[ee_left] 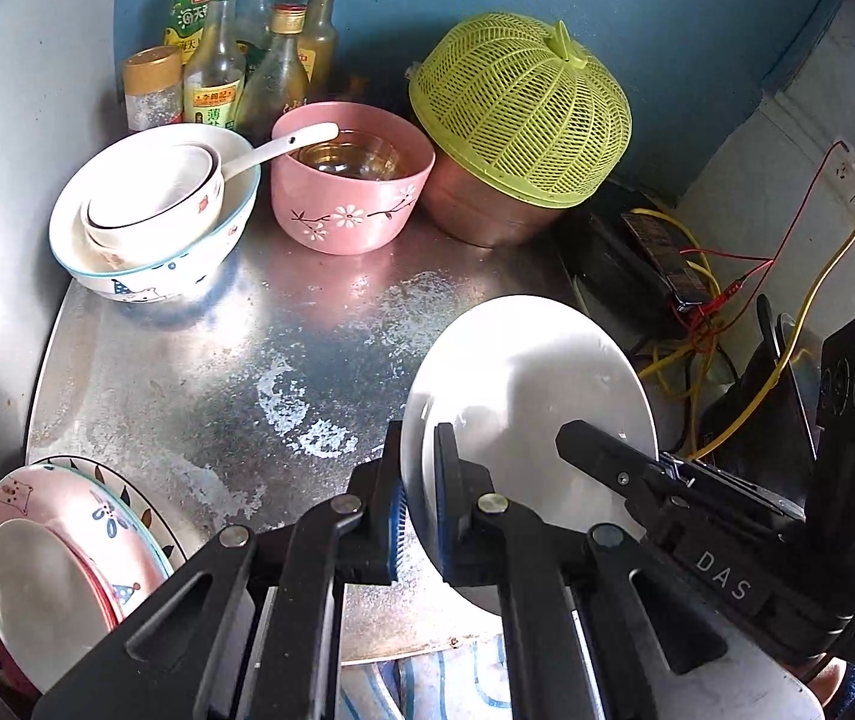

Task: Organize plates and bowls
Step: 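Lift the small bowl with both grippers and carry it toward the stack, then lower the small bowl into the 'lovable' bowl stack with both grippers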

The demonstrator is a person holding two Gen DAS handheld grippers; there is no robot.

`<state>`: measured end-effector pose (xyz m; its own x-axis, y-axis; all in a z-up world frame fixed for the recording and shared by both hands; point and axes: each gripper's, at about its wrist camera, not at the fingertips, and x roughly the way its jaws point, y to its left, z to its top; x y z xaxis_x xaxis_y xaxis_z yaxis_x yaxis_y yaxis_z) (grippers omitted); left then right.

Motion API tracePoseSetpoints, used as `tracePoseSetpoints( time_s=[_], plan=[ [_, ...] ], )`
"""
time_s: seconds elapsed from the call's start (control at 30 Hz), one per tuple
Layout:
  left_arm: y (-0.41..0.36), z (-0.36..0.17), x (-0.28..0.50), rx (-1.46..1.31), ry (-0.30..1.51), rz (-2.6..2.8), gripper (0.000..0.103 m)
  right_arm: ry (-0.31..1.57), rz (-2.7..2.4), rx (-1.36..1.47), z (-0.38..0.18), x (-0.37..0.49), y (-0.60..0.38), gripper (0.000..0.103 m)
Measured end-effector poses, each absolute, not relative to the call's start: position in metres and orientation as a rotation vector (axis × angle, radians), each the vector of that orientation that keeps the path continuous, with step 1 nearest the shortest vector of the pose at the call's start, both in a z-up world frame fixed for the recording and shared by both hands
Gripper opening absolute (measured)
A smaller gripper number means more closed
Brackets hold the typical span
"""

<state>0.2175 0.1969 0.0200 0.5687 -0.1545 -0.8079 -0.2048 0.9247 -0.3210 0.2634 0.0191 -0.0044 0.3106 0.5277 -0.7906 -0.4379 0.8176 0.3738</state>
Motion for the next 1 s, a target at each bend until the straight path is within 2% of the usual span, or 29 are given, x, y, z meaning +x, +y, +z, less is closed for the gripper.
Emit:
tracePoseSetpoints(
  time_s=[1.0],
  plan=[
    [0.284, 0.018, 0.128, -0.513, 0.939, 0.251, 0.006, 1.122, 0.866, -0.024, -0.002, 0.206, 0.117, 0.009]
  ],
)
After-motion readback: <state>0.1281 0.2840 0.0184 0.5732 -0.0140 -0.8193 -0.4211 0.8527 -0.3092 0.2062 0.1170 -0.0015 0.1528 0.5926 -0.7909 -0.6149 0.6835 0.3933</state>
